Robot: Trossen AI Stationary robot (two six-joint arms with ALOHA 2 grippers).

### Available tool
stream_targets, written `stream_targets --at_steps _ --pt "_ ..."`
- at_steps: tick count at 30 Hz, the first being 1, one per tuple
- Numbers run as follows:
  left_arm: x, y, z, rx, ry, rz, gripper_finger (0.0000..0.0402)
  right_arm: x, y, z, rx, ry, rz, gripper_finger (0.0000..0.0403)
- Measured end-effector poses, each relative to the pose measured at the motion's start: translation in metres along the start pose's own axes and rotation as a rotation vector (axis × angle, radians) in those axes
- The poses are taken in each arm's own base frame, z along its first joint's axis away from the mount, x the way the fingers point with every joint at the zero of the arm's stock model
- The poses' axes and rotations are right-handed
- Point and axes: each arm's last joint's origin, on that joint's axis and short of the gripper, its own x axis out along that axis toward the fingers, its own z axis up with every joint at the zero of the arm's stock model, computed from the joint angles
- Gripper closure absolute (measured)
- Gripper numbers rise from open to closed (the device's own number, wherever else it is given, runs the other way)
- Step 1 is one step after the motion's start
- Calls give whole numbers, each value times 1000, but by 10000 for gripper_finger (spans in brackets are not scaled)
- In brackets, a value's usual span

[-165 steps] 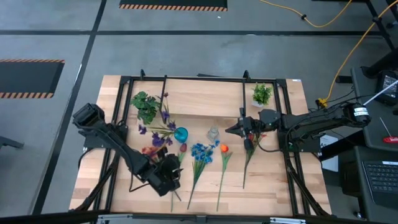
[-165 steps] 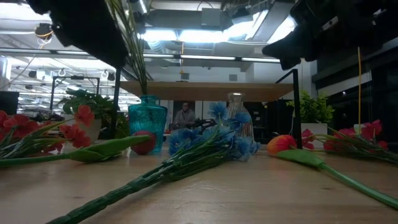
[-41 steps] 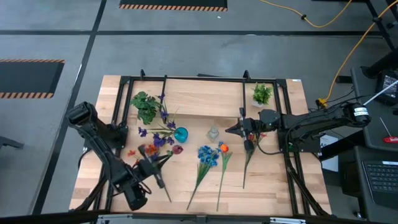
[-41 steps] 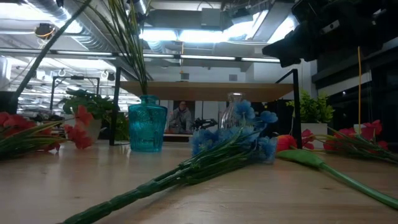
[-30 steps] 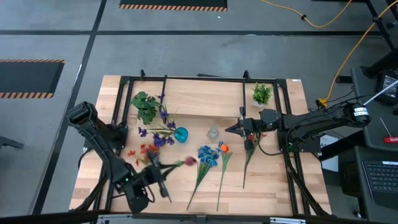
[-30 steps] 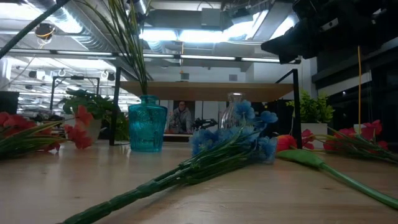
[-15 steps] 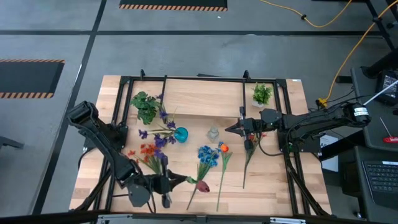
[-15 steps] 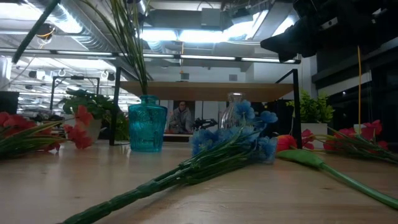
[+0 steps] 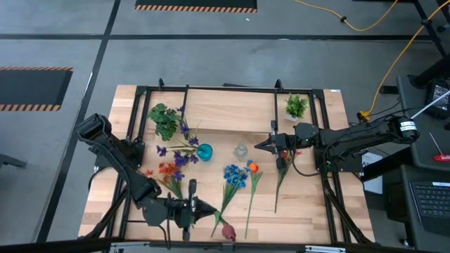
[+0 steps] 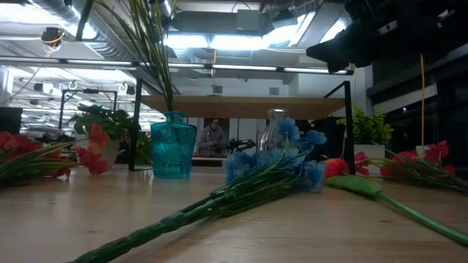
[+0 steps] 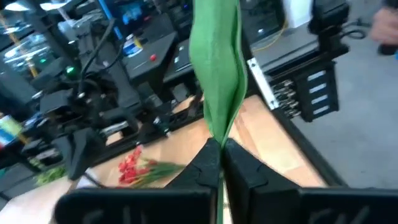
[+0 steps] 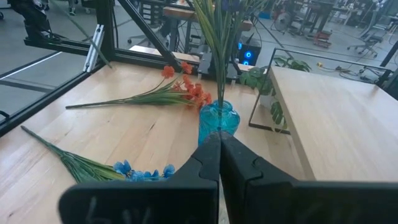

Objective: Pick and place flowers into a vace then onto a shelf
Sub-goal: Put the dark red flower into the transparent blue vase

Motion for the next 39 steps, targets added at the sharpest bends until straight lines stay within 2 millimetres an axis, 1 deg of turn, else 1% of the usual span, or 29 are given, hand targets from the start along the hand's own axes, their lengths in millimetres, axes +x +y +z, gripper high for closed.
stream_targets --at_steps 1,3,6,8,13,18,22,27,31,33,39 --pt "1 2 0 -12 -16 -31 398 0 0 0 0 0 0 398" --pt "4 8 -6 -74 -52 -63 398 0 0 0 0 0 0 398" --pt "9 11 -30 -109 -77 -78 398 0 0 0 1 2 0 398" --pt "8 13 -42 -112 -121 -62 398 0 0 -1 11 6 1 398" --pt "-16 24 -59 -154 -258 -46 398 0 0 -2 30 21 6 398" --pt "-45 32 -62 -144 -293 -18 398 0 1 -3 60 35 15 398" --pt "-67 29 -66 -93 -274 25 398 0 1 -4 77 43 15 398" --pt "-81 22 -78 -95 -203 108 398 0 1 -4 77 43 15 398" --pt "-83 23 -88 -134 -155 173 398 0 1 -4 74 43 16 398" --pt "-80 28 -92 -140 -132 237 398 0 1 -4 56 42 16 398" --pt "-67 53 -102 -122 -171 318 398 0 1 -2 44 21 12 398"
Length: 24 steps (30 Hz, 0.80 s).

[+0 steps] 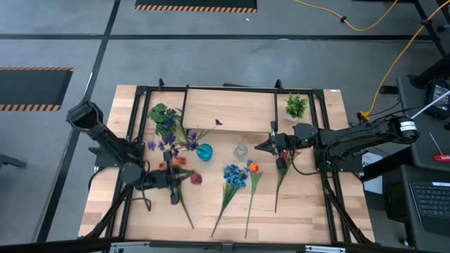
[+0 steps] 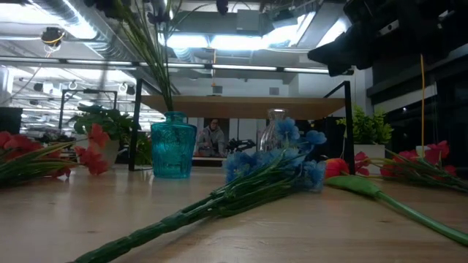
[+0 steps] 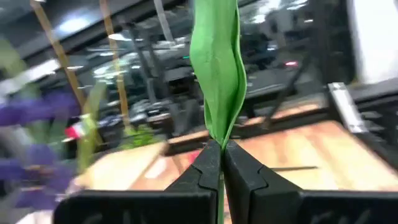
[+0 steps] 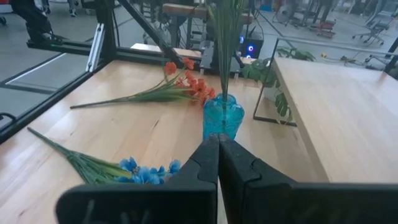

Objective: Pick and place flowers into a vace then onto a shelf
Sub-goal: Put the dark red flower into the transparent blue vase

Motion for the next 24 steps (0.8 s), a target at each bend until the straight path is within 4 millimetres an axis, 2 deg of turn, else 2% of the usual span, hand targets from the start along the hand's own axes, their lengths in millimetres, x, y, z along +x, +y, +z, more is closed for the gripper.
stream_targets --at_steps 4,12,24 --pt "7 13 -4 -2 -49 40 398 0 0 1 -19 -13 -2 398" --pt "6 34 -12 -7 -159 86 398 0 0 1 -23 -15 -3 398" --pt "29 60 -24 9 -187 133 398 0 0 1 -23 -15 -3 398"
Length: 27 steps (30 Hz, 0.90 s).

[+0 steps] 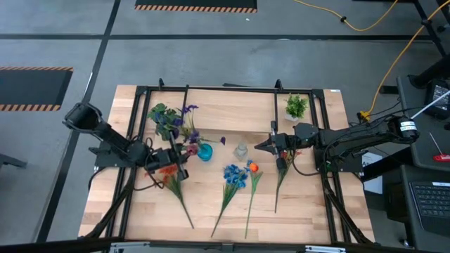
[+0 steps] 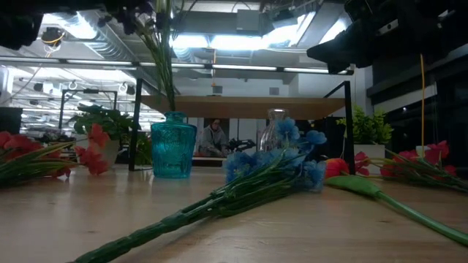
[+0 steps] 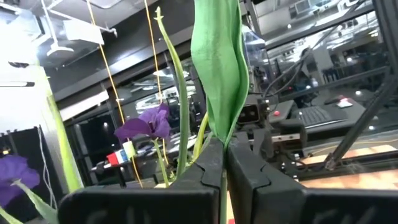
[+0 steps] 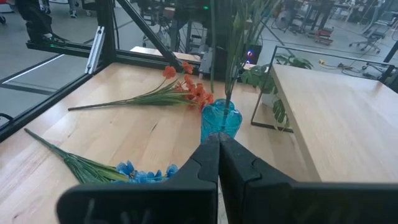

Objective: Pick and place flowers into a vace then onto a shelf
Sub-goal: Put the dark red flower into the transparent blue vase

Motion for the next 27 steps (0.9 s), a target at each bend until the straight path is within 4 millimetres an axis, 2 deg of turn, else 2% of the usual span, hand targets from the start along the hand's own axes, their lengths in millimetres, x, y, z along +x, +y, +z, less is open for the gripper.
stream_targets --at_steps 16,27 --pt "12 12 -7 -7 -40 -26 398 0 0 0 0 1 0 398" --pt "18 15 -18 -19 17 -57 398 0 0 0 0 2 0 398"
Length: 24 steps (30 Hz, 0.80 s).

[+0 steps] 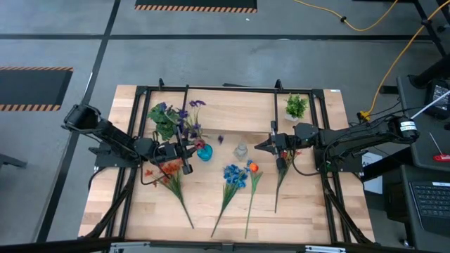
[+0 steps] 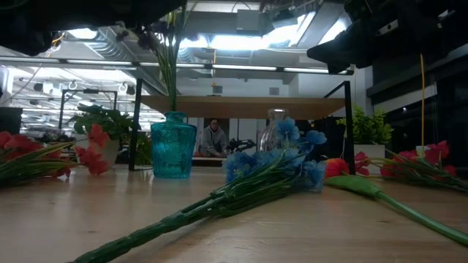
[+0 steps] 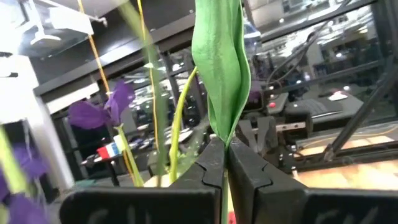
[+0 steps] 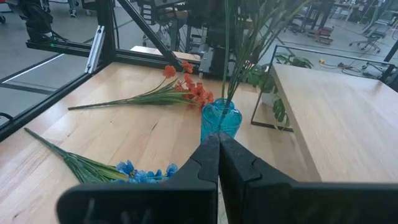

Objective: Pick and place flowers into a vace then onto a shelf
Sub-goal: Put the dark red flower into the transparent blue vase

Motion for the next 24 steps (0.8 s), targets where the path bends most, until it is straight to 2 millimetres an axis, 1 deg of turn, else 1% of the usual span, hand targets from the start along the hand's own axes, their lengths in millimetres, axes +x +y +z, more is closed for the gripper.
stream_targets --at_steps 3,8,16,24 --pt "1 0 0 -2 -15 -29 398 0 0 0 0 0 0 398" --pt "1 -1 -2 -14 3 -30 398 0 0 0 0 4 1 398" --pt "0 -3 -9 -26 75 -37 398 0 0 -1 1 7 1 398" --pt "0 -4 -11 -30 96 -45 398 0 0 -1 1 8 1 398"
